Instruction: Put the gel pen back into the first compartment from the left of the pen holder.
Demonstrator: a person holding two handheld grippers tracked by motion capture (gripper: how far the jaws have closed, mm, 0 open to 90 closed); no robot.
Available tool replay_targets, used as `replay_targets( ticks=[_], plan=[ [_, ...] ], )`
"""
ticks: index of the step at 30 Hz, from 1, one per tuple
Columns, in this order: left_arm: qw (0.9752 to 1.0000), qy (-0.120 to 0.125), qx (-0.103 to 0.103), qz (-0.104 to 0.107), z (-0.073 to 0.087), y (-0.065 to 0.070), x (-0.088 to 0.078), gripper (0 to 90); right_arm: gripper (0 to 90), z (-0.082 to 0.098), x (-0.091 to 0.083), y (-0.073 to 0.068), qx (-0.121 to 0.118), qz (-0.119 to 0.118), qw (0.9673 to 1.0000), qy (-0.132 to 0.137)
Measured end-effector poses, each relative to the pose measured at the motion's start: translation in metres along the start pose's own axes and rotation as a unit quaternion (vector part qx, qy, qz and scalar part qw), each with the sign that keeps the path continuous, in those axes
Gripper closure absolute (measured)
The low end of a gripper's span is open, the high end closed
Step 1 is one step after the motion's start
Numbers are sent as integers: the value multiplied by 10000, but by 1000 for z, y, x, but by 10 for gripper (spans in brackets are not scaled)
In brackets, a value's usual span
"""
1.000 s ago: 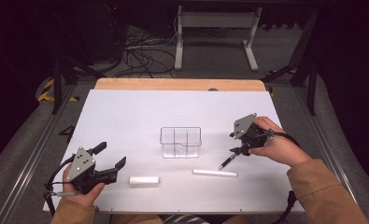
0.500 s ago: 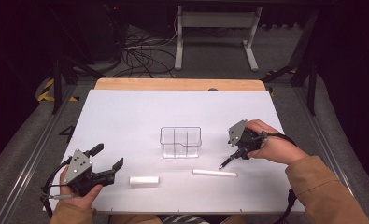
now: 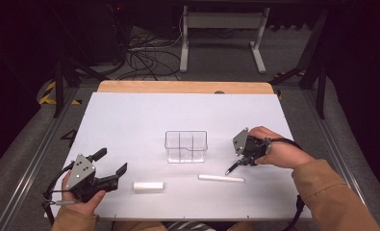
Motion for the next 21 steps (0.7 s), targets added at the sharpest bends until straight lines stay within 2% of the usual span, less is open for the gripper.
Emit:
replay_targets(
  ticks=[11, 21],
  plan=[
    [10000, 8, -6, 8, 0, 0, 0, 179, 632, -2, 11, -7, -38, -274, 9996, 22],
    [10000, 7, -7, 9, 0, 0, 0, 179, 680, -1, 17, -9, -331, -338, 9989, -62]
  ],
)
Point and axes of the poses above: each handheld gripper's, and its own axes: x roughly forward along the jaws, z roughly out of its underside, y roughly to its right, the point moved 9 cm from there along x, roughly forward along the jaws, and after that the axes turned 11 degrees about z, right-handed, at the moved point
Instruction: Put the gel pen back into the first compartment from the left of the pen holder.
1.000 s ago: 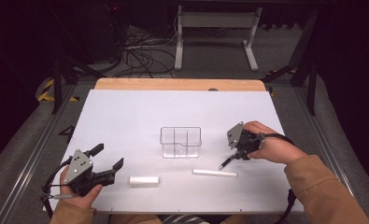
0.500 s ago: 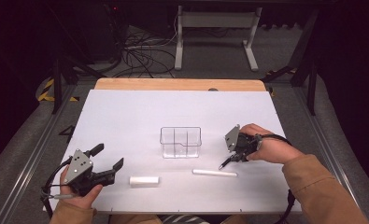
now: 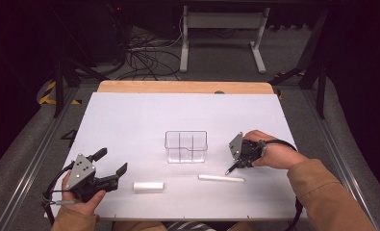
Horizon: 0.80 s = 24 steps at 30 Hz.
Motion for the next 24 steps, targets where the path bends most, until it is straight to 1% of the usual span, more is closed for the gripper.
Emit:
replay_targets(
  ticks=[1, 2, 3, 9, 24],
  plan=[
    [10000, -8, 19, -13, 0, 0, 0, 179, 682, 0, 0, 0, -37, -4, 10000, -14],
    [10000, -11, 19, -11, 0, 0, 0, 179, 683, -1, 1, 0, -66, -12, 10000, 62],
    [10000, -15, 18, -6, 0, 0, 0, 179, 685, -1, 2, 0, -95, -7, 9999, 64],
    [10000, -11, 17, -8, 0, 0, 0, 179, 696, -1, 3, -1, -253, -16, 9997, 15],
    [10000, -14, 12, -4, 1, 0, 0, 179, 752, -2, 4, -3, -471, -97, 9988, -67]
  ],
)
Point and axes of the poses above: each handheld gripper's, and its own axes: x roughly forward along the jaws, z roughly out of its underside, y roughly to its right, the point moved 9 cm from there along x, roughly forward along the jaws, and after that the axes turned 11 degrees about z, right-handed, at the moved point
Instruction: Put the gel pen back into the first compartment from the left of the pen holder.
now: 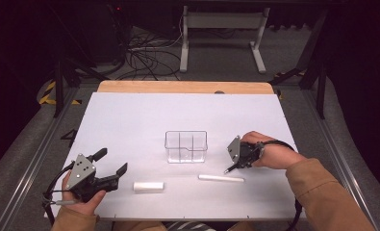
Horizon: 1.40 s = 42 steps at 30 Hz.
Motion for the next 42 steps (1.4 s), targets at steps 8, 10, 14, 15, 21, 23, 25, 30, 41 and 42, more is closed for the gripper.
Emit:
replay_targets(
  ticks=[8, 10, 14, 15, 21, 23, 25, 30, 41, 42],
  plan=[
    [10000, 7, -3, -7, 0, 0, 0, 179, 801, 0, -1, -2, -105, -57, 9999, -24],
    [10000, 13, -10, -8, 0, -1, 0, 179, 802, 0, -1, -2, -121, -50, 9999, -42],
    [10000, 9, -6, -8, 0, -1, 0, 179, 803, 0, -8, 1, -144, 96, 9998, -18],
    [10000, 8, -7, -5, 0, -1, 0, 179, 803, 0, -11, 2, -117, 135, 9998, 21],
    [10000, 15, -2, -11, 0, -1, 0, 179, 803, -4, -33, 10, 175, 413, 9981, 427],
    [10000, 12, -28, -1, 0, -1, 1, 179, 803, -6, -40, 12, 272, 507, 9968, 562],
    [10000, 9, -29, 2, 0, -1, 1, 179, 803, -10, -47, 13, 350, 608, 9948, 734],
    [10000, 22, -19, -8, -1, -1, 1, 179, 803, -20, -63, 16, 643, 782, 9884, 1133],
    [10000, 24, -10, -10, -1, -2, 0, 179, 804, -35, -92, 25, 1472, 1230, 9628, 1902],
    [10000, 26, -9, -11, -1, -2, 0, 179, 804, -36, -94, 25, 1530, 1265, 9607, 1941]
  ],
)
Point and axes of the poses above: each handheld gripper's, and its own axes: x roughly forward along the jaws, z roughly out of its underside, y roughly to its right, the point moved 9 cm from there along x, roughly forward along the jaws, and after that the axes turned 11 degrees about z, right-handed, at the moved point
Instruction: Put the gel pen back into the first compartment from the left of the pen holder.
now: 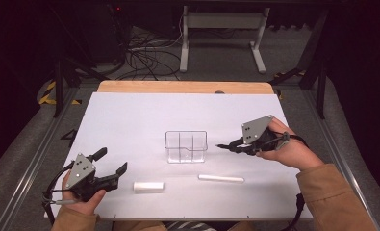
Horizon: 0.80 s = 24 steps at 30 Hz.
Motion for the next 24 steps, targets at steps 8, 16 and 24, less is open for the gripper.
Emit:
replay_targets(
  ticks=[8, 16, 24],
  plan=[
    [10000, 3, -12, 17, 0, 1, 1, 180, 805, -15, -9, 4, 678, 264, 9965, 408],
    [10000, 12, -11, 11, -1, 0, 0, 180, 805, -34, -17, 10, 1520, 627, 9813, 1004],
    [10000, 14, -7, 8, -1, 0, 0, 180, 805, -56, -21, 13, 2118, 1003, 9606, 1492]
  ],
)
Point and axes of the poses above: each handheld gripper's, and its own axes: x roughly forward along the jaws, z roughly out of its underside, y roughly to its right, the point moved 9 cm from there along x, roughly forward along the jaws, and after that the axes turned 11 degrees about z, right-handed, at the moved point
